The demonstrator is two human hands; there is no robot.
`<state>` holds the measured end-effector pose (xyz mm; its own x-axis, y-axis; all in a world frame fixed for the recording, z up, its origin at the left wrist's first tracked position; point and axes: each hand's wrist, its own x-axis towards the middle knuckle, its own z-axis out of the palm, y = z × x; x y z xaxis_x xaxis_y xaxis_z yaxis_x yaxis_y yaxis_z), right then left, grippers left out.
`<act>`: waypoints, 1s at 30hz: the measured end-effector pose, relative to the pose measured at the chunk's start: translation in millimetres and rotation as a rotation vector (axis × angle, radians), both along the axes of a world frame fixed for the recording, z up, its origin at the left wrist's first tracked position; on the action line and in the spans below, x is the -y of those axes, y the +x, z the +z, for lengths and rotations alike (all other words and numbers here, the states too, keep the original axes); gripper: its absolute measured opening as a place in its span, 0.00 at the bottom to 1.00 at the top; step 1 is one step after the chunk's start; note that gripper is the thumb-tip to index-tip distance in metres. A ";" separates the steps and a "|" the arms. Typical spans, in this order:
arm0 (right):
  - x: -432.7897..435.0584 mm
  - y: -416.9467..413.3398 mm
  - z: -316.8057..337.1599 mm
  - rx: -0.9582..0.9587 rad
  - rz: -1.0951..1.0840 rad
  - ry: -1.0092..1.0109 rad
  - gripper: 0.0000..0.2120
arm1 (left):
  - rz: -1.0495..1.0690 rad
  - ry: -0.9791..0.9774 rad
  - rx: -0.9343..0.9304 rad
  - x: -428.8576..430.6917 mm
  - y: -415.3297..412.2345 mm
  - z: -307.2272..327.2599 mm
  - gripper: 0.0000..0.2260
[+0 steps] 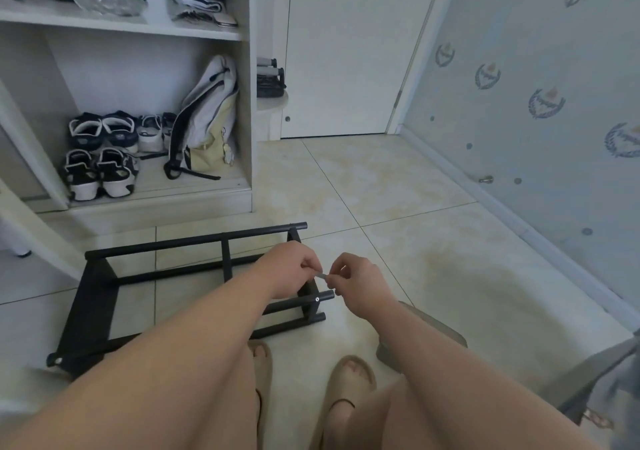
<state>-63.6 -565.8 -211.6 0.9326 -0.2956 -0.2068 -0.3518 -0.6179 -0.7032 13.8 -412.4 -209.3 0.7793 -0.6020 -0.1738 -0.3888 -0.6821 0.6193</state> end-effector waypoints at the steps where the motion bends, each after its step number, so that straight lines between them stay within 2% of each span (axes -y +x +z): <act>1: -2.0 3.0 -3.5 -0.015 0.003 0.029 0.05 | -0.029 0.038 0.019 1.8 2.9 -1.7 0.08; 5: -3.8 17.9 -20.0 -0.099 0.004 0.154 0.05 | -0.086 0.184 0.046 7.3 18.8 -13.5 0.07; 8: 1.6 35.7 -35.0 -0.151 0.036 0.136 0.03 | -0.082 0.263 0.041 10.4 31.4 -26.4 0.08; 14: 26.0 86.8 -88.9 -0.209 0.171 -0.232 0.09 | 0.026 0.282 -0.153 7.6 76.1 -74.7 0.04; 19: 59.7 148.8 -152.3 -0.215 0.631 -0.676 0.19 | 0.096 0.247 -0.229 8.8 122.2 -149.5 0.02; 24: 79.6 216.5 -209.5 -0.156 1.044 -1.007 0.38 | 0.273 0.182 -0.383 21.4 136.8 -229.3 0.02; 26: 83.0 240.0 -231.0 -0.155 1.173 -1.084 0.37 | 0.297 0.211 -0.414 26.1 131.0 -258.7 0.02; 30: 90.9 260.2 -262.8 -0.012 1.223 -1.009 0.23 | 0.278 0.282 -0.416 29.1 121.6 -290.8 0.04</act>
